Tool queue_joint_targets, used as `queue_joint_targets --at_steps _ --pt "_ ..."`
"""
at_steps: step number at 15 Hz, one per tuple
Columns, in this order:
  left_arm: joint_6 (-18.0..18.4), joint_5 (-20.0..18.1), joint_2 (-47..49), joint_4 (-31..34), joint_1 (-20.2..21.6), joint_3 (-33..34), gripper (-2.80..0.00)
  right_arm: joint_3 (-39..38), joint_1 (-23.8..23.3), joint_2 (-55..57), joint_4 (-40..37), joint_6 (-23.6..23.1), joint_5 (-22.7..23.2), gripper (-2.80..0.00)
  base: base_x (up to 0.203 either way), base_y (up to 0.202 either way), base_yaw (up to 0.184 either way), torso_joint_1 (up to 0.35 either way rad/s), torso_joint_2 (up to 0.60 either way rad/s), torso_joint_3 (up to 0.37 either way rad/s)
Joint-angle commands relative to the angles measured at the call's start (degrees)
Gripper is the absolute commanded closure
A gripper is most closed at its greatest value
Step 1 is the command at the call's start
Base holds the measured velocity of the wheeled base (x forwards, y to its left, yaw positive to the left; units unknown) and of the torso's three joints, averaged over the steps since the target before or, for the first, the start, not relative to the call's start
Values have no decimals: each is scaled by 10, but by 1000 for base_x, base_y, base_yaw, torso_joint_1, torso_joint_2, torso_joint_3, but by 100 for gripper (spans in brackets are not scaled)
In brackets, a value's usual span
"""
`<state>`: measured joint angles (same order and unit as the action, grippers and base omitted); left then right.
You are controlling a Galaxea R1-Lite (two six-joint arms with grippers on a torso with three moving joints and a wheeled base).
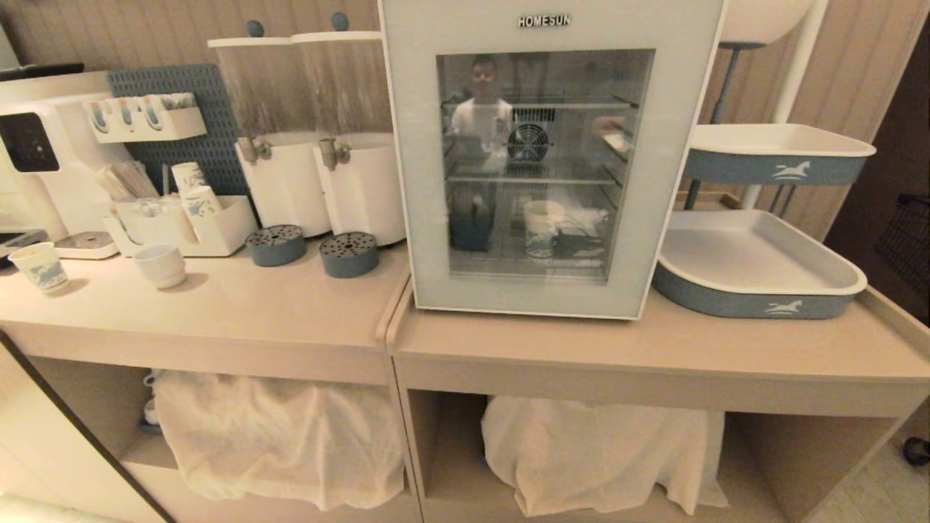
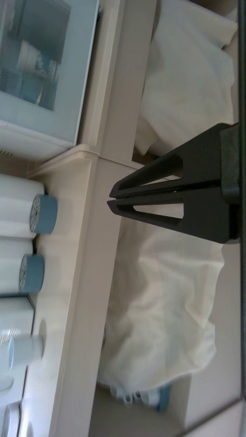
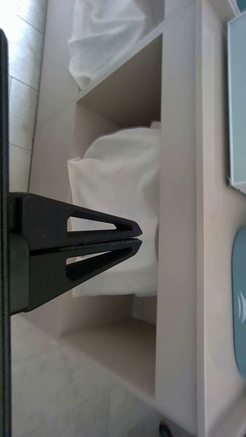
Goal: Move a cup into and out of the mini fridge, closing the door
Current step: Open the freezer door
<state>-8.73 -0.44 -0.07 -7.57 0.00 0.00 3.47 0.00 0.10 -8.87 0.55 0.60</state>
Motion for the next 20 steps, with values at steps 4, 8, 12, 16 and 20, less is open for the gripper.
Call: queue_joint_targets --at_steps 4,8,12,16,20 --pt "0 0 -2 0 -1 23 0 0 -1 1 0 1 0 0 2 5 -110 2 3 3" --pt "0 0 -2 0 0 23 0 0 -1 1 0 1 0 0 1 2 -43 2 1 2" --pt "-1 0 -2 0 0 23 0 0 -1 1 0 1 0 0 0 0 0 0 0 0" --pt "-1 0 -2 0 -1 23 0 0 -1 1 0 1 0 0 0 0 0 0 0 0" --pt "-1 0 -2 0 0 23 0 0 -1 1 0 1 0 0 0 0 0 0 0 0"
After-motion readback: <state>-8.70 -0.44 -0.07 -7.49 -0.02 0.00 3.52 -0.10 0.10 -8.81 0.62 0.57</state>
